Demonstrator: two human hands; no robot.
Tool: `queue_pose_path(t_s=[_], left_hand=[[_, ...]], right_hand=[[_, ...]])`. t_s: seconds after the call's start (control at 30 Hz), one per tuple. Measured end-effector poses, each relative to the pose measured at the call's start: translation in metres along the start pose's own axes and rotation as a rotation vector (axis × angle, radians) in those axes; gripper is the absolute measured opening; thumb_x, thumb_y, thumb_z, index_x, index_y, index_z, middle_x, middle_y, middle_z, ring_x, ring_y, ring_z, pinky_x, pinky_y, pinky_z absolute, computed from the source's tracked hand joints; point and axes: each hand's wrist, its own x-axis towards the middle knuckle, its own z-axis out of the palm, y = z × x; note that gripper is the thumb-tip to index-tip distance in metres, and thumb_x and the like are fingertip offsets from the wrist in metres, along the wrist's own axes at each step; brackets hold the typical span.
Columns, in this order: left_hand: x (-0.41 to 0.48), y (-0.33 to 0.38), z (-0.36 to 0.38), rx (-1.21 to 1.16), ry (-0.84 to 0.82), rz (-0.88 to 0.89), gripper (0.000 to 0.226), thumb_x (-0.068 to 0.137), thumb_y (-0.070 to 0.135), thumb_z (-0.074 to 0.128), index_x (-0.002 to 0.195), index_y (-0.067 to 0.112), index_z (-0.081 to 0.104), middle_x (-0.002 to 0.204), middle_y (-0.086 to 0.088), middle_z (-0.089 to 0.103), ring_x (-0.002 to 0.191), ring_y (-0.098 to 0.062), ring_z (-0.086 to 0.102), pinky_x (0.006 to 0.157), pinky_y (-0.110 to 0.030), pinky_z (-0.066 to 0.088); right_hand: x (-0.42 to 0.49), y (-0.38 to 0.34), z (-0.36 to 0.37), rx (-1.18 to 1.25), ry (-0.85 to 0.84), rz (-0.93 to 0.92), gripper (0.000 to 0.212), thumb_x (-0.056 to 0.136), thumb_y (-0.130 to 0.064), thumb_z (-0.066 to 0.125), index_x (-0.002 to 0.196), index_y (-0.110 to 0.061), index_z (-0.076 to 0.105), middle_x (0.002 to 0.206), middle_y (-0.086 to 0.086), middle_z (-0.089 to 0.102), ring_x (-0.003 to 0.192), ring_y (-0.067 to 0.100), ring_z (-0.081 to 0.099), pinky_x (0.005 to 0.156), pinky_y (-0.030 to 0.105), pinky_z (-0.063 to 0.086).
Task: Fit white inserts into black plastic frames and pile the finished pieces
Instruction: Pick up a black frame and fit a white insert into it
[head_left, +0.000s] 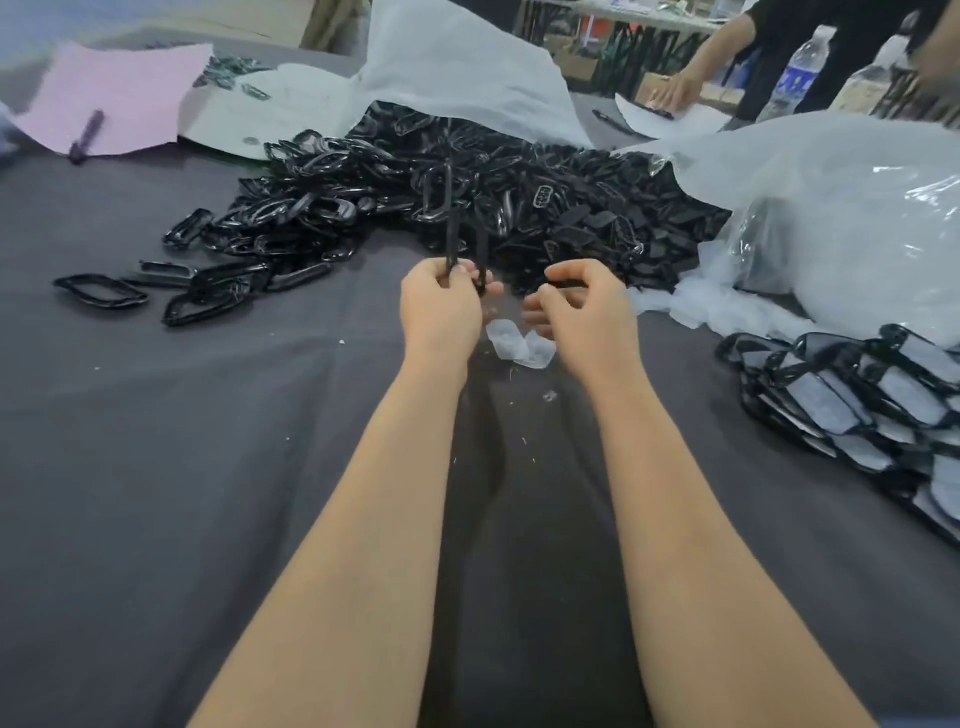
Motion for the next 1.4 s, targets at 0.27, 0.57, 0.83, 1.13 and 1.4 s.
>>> queue_pose_path(t_s=[0.27, 0.57, 0.83, 1.13, 1.4], left_hand=[[-0.003, -0.009, -0.009, 0.039, 0.073, 0.112, 0.015, 0.098, 0.005, 0.047, 0.096, 0.019, 0.052, 0.085, -0.004, 0.068, 0.05, 0.005, 0.056, 0.061, -0.018, 0.052], [0.0, -0.012, -0.006, 0.019, 0.087, 0.089, 0.016, 0.097, 0.007, 0.05, 0.097, 0.022, 0.054, 0.075, 0.006, 0.064, 0.058, -0.003, 0.054, 0.066, -0.022, 0.052], [-0.001, -0.014, -0.005, 0.092, 0.003, 0.128, 0.021, 0.096, 0.004, 0.048, 0.103, 0.023, 0.054, 0.078, 0.01, 0.066, 0.061, -0.003, 0.054, 0.08, -0.03, 0.053], [0.002, -0.015, -0.006, 0.052, 0.09, 0.122, 0.019, 0.097, 0.006, 0.046, 0.098, 0.024, 0.049, 0.082, 0.009, 0.066, 0.066, -0.005, 0.055, 0.085, -0.035, 0.052], [0.001, -0.015, -0.004, -0.043, 0.118, 0.083, 0.018, 0.098, 0.003, 0.043, 0.097, 0.02, 0.049, 0.082, 0.004, 0.065, 0.062, -0.002, 0.06, 0.066, -0.021, 0.053]], right_hand=[[-0.005, 0.008, 0.015, -0.753, -0.138, -0.008, 0.038, 0.088, -0.05, 0.058, 0.116, -0.025, 0.064, 0.125, 0.007, 0.052, 0.121, 0.031, 0.042, 0.098, 0.041, 0.035], [-0.002, 0.011, 0.002, 0.043, 0.018, 0.017, 0.009, 0.086, -0.009, 0.063, 0.085, -0.018, 0.06, 0.079, -0.001, 0.064, 0.075, 0.015, 0.059, 0.079, 0.029, 0.05], [0.0, 0.009, -0.006, 0.316, 0.208, 0.044, 0.021, 0.09, -0.01, 0.061, 0.076, -0.026, 0.059, 0.056, -0.017, 0.046, 0.047, -0.004, 0.044, 0.052, 0.008, 0.037], [0.006, 0.021, -0.016, -0.311, 0.114, 0.061, 0.014, 0.089, -0.017, 0.056, 0.093, -0.015, 0.07, 0.089, -0.003, 0.067, 0.086, 0.014, 0.058, 0.062, 0.017, 0.037], [0.007, 0.013, 0.011, -0.752, -0.104, -0.116, 0.034, 0.098, -0.024, 0.043, 0.128, -0.026, 0.059, 0.146, -0.007, 0.042, 0.141, 0.026, 0.023, 0.115, 0.049, 0.02]])
